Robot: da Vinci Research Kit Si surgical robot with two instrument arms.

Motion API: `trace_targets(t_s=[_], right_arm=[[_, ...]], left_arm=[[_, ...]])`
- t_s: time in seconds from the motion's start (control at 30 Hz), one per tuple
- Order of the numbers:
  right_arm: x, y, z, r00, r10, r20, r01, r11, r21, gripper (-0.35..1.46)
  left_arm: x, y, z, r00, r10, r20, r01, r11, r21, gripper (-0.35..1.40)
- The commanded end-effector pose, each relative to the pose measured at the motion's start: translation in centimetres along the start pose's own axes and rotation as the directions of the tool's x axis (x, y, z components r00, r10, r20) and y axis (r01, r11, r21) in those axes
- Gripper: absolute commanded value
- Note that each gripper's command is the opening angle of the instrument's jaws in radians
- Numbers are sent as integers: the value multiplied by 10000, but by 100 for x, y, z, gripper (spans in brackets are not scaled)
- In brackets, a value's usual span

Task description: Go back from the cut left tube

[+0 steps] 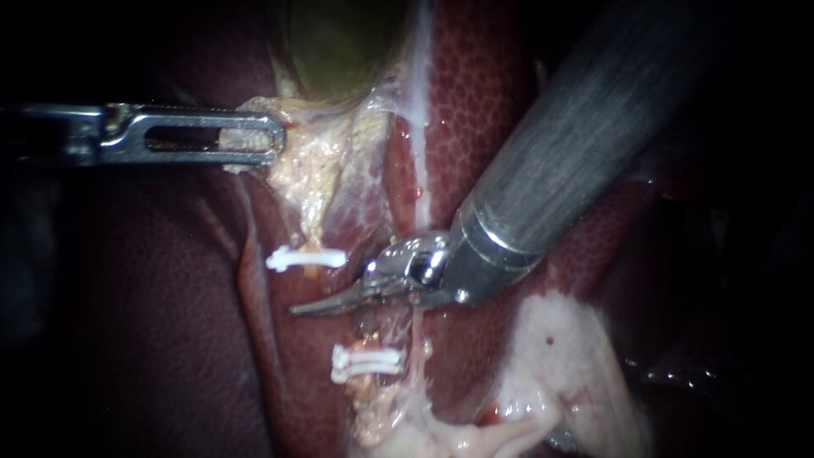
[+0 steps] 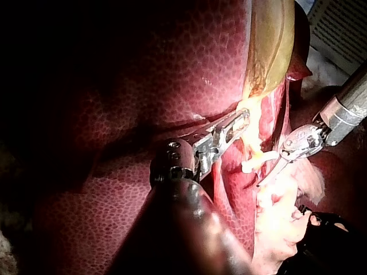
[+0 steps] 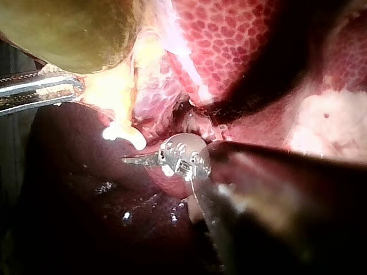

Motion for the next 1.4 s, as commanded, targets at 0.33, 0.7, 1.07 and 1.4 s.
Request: trace_targets(t_s=[0.33,0.7,1.07,1.4], right_arm=[[0,3,6,9999,35,-115,-35,10000,20,21],[1,0,7,9996,3,-272,0,10000,98,101],[-9,-11,-3,9985,-440,-328,448,9987,256,128],[-34,-26,-47,9691,-2292,-913,2156,9667,-1382,143]], left_arm=[[0,0,0,10000,1,-2,-1,10000,2,-35],[0,0,-1,10000,2,-3,-2,10000,4,-35],[0,1,-2,10000,5,-8,-5,10000,12,-35],[0,1,-2,10000,6,-9,-6,10000,13,-35]])
